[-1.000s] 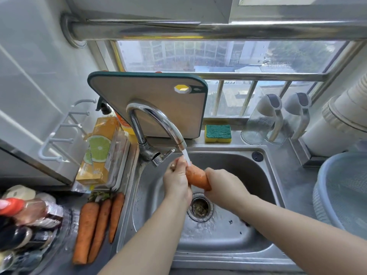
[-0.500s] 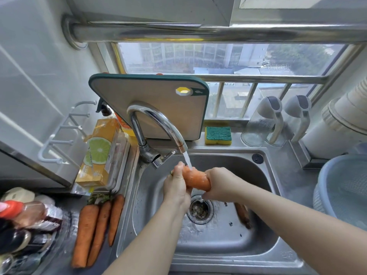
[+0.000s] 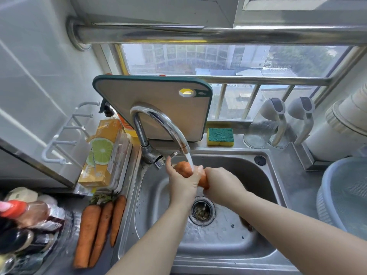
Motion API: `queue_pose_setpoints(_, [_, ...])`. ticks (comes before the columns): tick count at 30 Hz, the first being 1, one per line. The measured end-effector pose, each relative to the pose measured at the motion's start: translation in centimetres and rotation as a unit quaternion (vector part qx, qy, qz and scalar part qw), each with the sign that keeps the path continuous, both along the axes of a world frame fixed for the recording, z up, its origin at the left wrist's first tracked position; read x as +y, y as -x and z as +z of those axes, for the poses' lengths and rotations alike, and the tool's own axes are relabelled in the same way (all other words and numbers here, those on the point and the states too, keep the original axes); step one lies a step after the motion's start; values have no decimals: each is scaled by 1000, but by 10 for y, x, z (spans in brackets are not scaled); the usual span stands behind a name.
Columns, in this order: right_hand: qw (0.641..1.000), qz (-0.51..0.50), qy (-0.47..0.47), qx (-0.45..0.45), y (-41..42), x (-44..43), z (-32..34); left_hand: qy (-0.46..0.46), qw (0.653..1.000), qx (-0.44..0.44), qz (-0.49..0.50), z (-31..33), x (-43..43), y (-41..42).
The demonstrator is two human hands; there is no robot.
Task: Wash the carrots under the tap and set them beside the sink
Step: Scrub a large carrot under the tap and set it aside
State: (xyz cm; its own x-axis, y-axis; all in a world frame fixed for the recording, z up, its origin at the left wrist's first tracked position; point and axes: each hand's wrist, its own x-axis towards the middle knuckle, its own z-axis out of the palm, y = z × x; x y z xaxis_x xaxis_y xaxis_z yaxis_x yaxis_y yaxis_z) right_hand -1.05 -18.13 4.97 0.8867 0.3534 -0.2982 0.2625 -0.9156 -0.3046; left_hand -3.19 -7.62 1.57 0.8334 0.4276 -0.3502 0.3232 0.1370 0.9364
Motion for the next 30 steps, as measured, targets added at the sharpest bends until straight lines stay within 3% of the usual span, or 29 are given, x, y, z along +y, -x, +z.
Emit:
queue_pose_setpoints(3, [988,82,36,-129,-2,-4,-3,153,985,43,62,6,0,2])
queue_pose_setpoints(5, [978,148,48,-138,-6,-12,-5,265,953,89,114,9,7,2])
queue_pose_setpoints(7, [985,143,38,-86,-12,-25,1,307,933,109,154,2,25,3])
queue_pose_setpoints(10, [992,59,-108,39,-22,-38,9,358,909,106,183,-2,46,9])
queue_pose_setpoints(14, [924,-94,-350,124,-16,-25,7,409,881,121,206,-1,48,16])
queue_pose_setpoints(18, [907,-121,-392,97,-5,-2,1,368,890,212,165,-14,54,24])
queue_pose_setpoints(20, [902,-105,-404,108,0,11,-4,278,910,297,79,-19,54,32])
queue_pose_setpoints(22, [919,-59,-375,110,4,24,-9,193,925,327,12,-12,50,37])
queue_pose_setpoints(26, [925,-31,-364,105,4,34,-9,113,959,237,-103,5,45,32])
queue_pose_setpoints(28, [900,-77,-409,130,3,34,-5,72,964,160,-199,8,42,34])
queue_pose_setpoints(30, [851,-138,-468,197,2,34,-4,-7,953,114,-282,5,40,36])
